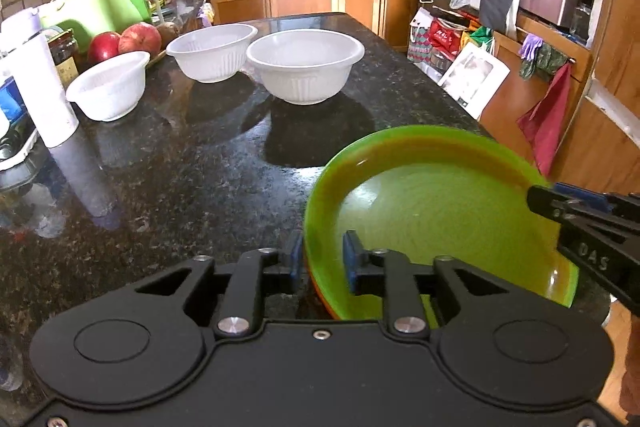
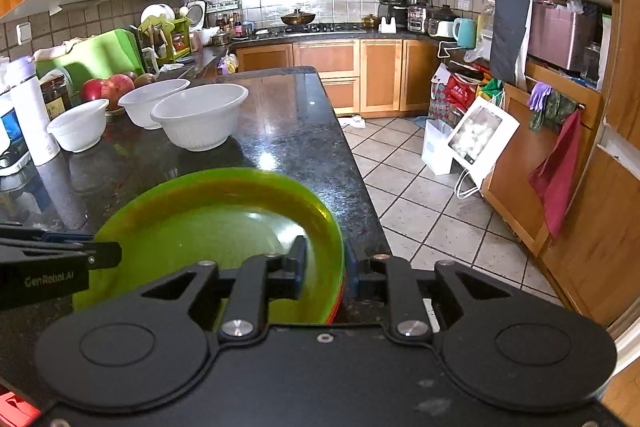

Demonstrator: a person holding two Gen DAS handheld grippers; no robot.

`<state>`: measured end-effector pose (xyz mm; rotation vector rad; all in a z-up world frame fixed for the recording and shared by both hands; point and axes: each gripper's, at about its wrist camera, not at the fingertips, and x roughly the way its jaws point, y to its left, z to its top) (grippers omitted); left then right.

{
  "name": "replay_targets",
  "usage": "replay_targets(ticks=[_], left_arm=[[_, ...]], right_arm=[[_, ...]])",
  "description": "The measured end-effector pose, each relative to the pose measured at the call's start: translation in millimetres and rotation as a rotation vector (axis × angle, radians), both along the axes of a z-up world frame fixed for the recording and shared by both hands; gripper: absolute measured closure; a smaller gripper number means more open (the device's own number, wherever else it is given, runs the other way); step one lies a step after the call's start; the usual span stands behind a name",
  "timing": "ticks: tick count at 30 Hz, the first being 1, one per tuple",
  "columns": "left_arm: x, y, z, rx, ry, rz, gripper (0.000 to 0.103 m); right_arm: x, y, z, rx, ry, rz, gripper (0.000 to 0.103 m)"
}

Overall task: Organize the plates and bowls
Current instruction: 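Lower the green plate onto the orange plate and open both grippers, then move both grippers to the nearest white bowl rim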

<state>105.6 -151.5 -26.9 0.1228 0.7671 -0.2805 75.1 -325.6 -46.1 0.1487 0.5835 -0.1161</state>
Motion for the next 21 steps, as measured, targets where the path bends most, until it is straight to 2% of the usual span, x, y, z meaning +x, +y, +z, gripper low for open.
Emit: replay_targets(ticks=[1,3,7,9,21], left_arm=[[-1,0,1,-0.003,-0.004,0.001,0.058],[-3,1,2,-0.008,-0.024,0.005,0.049],[-4,6,8,-0.018,-0.056,0.014,0.045],[-5,11,12,-0.027,-0.067,0.018,0.042],[-5,60,42,-0.054,-0.158,0.059,0.039]], right_arm=[[0,0,-1,-0.001,-0.002,-0.005,0.064],[-1,0,0,-0.004,-0.012,-0.02,0.06],[-4,-1,3,-0.002,-0.05,-0.05,0.05],[-6,0,8,-0.002,-0.074,-0.061,0.05],[-5,24,43,-0.003,-0.13,-0.002,0.048]])
